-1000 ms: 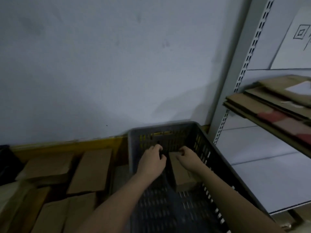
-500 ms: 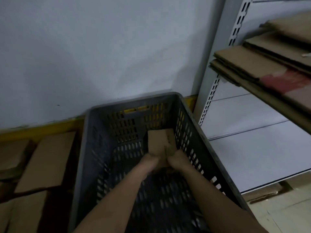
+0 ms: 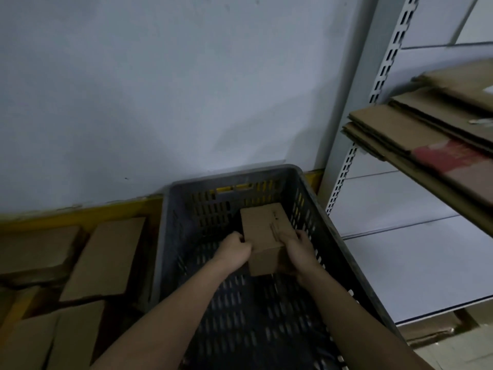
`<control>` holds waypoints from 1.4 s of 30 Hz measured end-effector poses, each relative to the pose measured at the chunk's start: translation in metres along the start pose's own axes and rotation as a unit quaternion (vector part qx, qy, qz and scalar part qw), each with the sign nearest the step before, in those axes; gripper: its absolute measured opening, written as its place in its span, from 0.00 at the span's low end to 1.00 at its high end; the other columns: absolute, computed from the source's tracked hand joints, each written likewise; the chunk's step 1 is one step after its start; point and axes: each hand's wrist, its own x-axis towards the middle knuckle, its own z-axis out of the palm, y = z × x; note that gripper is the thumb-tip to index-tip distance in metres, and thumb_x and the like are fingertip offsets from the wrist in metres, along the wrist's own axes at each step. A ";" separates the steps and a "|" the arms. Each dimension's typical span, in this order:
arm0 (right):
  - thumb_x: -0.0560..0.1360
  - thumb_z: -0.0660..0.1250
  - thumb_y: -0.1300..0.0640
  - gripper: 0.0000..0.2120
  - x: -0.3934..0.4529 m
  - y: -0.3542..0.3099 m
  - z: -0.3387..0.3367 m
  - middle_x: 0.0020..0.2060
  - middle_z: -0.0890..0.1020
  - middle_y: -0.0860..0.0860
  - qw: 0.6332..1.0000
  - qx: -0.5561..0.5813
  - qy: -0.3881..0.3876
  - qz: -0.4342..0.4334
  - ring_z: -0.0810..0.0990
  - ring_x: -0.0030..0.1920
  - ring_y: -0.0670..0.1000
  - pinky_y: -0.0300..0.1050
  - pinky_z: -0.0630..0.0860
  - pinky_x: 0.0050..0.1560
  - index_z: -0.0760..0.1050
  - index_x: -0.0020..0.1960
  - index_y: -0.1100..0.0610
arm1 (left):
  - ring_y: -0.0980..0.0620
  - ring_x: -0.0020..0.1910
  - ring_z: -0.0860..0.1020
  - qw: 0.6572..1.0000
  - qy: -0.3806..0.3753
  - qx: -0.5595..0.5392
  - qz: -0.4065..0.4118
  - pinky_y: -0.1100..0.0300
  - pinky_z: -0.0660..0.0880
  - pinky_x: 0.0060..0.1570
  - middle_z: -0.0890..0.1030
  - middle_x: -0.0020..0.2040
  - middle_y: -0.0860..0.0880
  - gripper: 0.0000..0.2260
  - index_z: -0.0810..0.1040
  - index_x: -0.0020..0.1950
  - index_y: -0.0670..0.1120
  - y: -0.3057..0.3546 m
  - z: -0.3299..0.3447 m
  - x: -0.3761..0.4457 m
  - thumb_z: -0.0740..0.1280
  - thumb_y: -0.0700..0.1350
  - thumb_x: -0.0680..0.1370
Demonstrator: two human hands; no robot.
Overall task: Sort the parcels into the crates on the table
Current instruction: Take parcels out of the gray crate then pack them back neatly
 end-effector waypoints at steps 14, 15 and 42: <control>0.80 0.64 0.47 0.14 -0.123 -0.082 0.096 0.53 0.78 0.50 0.982 -0.003 -0.109 -0.153 0.79 0.51 0.52 0.43 0.79 0.30 0.70 0.63 0.49 | 0.45 0.66 0.72 0.914 0.292 0.252 0.124 0.45 0.70 0.64 0.76 0.67 0.47 0.24 0.73 0.70 0.52 -0.023 -0.182 -0.093 0.49 0.61 0.82; 0.80 0.64 0.48 0.14 -0.132 -0.082 0.112 0.53 0.78 0.50 0.981 0.001 -0.123 -0.151 0.79 0.51 0.52 0.44 0.80 0.30 0.70 0.64 0.49 | 0.45 0.66 0.72 0.912 0.299 0.255 0.114 0.45 0.70 0.65 0.76 0.68 0.47 0.24 0.72 0.70 0.51 -0.034 -0.196 -0.100 0.49 0.61 0.82; 0.82 0.57 0.41 0.29 -0.144 0.063 0.341 0.72 0.65 0.62 0.929 -0.341 0.011 -0.142 0.63 0.72 0.66 0.63 0.66 0.66 0.58 0.75 0.58 | 0.51 0.76 0.59 0.936 0.246 0.250 -0.006 0.47 0.57 0.72 0.66 0.75 0.56 0.26 0.64 0.76 0.58 -0.307 -0.279 -0.249 0.46 0.66 0.81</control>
